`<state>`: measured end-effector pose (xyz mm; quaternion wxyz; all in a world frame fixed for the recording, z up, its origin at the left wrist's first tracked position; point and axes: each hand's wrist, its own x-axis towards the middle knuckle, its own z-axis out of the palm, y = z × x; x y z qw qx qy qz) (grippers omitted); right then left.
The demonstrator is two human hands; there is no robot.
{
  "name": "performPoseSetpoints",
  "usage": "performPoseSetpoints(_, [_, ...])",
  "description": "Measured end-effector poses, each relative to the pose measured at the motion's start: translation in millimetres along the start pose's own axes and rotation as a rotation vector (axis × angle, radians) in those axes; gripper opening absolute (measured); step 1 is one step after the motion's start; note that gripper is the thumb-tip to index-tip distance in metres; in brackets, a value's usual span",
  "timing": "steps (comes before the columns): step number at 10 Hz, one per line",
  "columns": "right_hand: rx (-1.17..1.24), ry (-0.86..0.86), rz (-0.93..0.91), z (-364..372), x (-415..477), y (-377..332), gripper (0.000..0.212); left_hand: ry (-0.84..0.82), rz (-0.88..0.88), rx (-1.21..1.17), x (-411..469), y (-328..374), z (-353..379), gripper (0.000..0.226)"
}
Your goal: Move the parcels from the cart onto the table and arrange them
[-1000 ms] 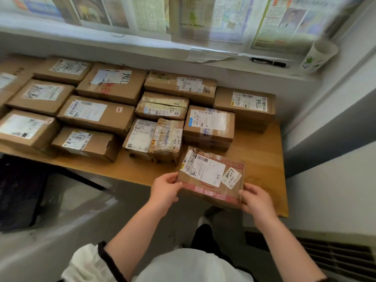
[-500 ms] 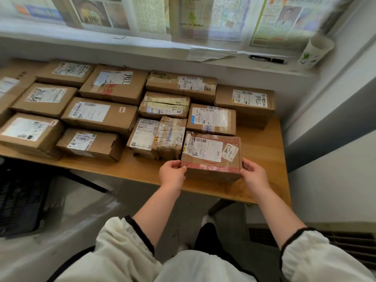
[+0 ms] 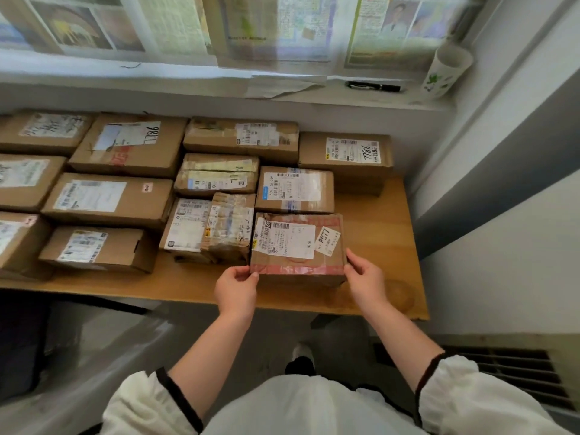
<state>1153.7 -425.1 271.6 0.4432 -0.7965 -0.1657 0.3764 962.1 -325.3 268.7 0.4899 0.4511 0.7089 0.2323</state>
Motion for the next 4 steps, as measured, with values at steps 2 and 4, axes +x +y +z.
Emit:
performPoseSetpoints(2, [-0.210,0.062,-0.105,-3.4,2.4,-13.5,0.042,-0.061,0.052,-0.070,-10.4,5.7,-11.4,0.016])
performPoseSetpoints(4, [-0.452,0.016,-0.623,31.4,-10.0,-102.0,0.041,-0.248,0.328,0.027,0.1,63.2,-66.0,0.025])
